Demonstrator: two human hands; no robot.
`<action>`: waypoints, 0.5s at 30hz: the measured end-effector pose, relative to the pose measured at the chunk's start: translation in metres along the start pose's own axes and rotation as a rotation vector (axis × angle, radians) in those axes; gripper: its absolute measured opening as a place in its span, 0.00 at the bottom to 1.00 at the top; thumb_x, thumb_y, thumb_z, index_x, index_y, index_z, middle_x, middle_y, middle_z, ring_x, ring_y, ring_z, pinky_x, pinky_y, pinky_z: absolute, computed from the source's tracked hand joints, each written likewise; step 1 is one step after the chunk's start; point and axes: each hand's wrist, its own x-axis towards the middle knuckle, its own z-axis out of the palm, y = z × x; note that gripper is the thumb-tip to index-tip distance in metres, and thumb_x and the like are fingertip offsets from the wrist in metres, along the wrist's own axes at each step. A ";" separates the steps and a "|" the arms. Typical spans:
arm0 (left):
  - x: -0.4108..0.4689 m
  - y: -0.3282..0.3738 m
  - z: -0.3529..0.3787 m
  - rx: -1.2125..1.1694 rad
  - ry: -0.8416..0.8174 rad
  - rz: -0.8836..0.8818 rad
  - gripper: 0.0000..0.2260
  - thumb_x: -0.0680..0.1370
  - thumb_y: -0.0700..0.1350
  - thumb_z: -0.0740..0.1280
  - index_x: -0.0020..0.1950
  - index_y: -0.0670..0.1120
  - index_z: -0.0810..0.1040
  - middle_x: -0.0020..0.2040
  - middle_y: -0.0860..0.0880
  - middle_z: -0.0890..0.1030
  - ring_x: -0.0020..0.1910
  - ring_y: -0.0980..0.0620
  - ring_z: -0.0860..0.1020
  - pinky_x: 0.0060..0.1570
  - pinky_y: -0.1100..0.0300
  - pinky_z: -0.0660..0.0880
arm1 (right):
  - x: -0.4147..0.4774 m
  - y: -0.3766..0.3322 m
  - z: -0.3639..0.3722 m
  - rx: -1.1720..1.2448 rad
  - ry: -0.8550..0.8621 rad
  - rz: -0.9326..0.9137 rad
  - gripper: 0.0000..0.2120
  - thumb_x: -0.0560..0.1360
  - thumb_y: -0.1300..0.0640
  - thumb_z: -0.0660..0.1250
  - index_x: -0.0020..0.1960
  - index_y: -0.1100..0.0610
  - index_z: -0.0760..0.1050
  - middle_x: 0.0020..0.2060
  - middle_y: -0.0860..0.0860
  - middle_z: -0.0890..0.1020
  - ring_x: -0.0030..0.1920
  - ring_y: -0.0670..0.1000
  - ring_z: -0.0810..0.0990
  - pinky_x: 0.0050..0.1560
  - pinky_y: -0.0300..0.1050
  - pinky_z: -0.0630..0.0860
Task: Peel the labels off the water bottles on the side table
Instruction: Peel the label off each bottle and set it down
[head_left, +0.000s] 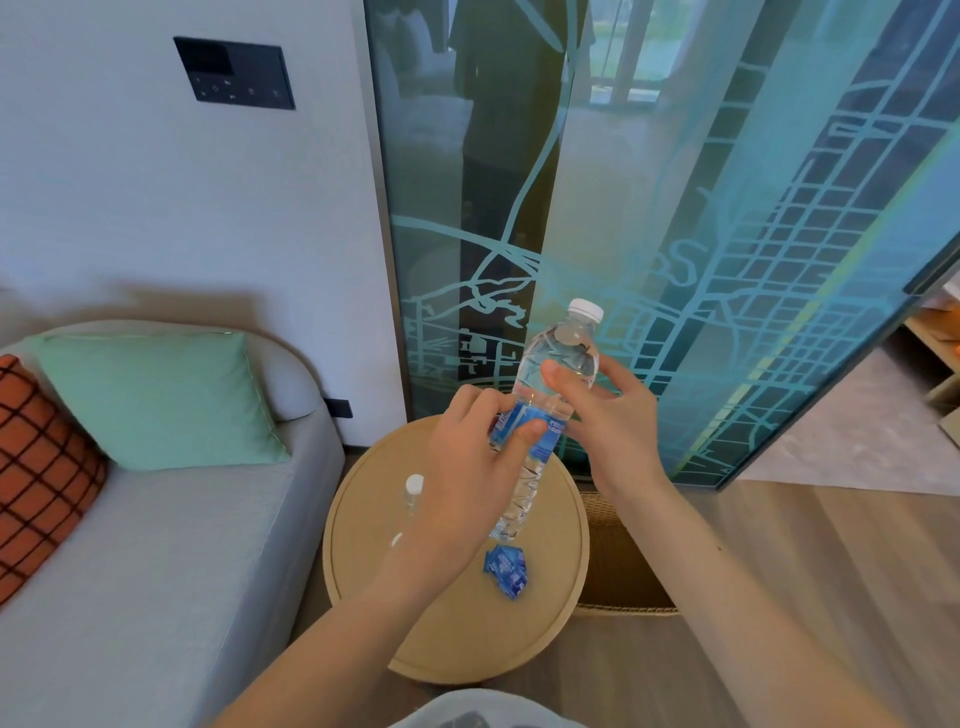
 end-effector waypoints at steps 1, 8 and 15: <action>-0.001 -0.001 0.001 0.008 0.015 0.012 0.10 0.78 0.54 0.68 0.50 0.49 0.78 0.46 0.56 0.73 0.45 0.56 0.76 0.43 0.66 0.76 | -0.001 0.001 0.000 0.006 0.007 0.003 0.27 0.66 0.52 0.80 0.62 0.56 0.77 0.43 0.49 0.88 0.46 0.50 0.87 0.55 0.60 0.81; -0.007 -0.006 0.007 0.065 0.152 0.144 0.06 0.80 0.46 0.67 0.48 0.44 0.80 0.43 0.55 0.73 0.40 0.57 0.73 0.39 0.72 0.69 | 0.000 0.009 0.002 0.062 0.043 0.040 0.24 0.66 0.54 0.80 0.59 0.54 0.78 0.41 0.47 0.88 0.44 0.50 0.87 0.48 0.52 0.84; -0.008 -0.009 0.011 0.115 0.209 0.189 0.07 0.80 0.43 0.66 0.46 0.42 0.80 0.42 0.56 0.72 0.38 0.60 0.70 0.39 0.76 0.67 | 0.000 0.014 0.004 0.065 0.051 0.037 0.20 0.67 0.55 0.80 0.56 0.53 0.79 0.39 0.44 0.87 0.41 0.48 0.87 0.42 0.45 0.84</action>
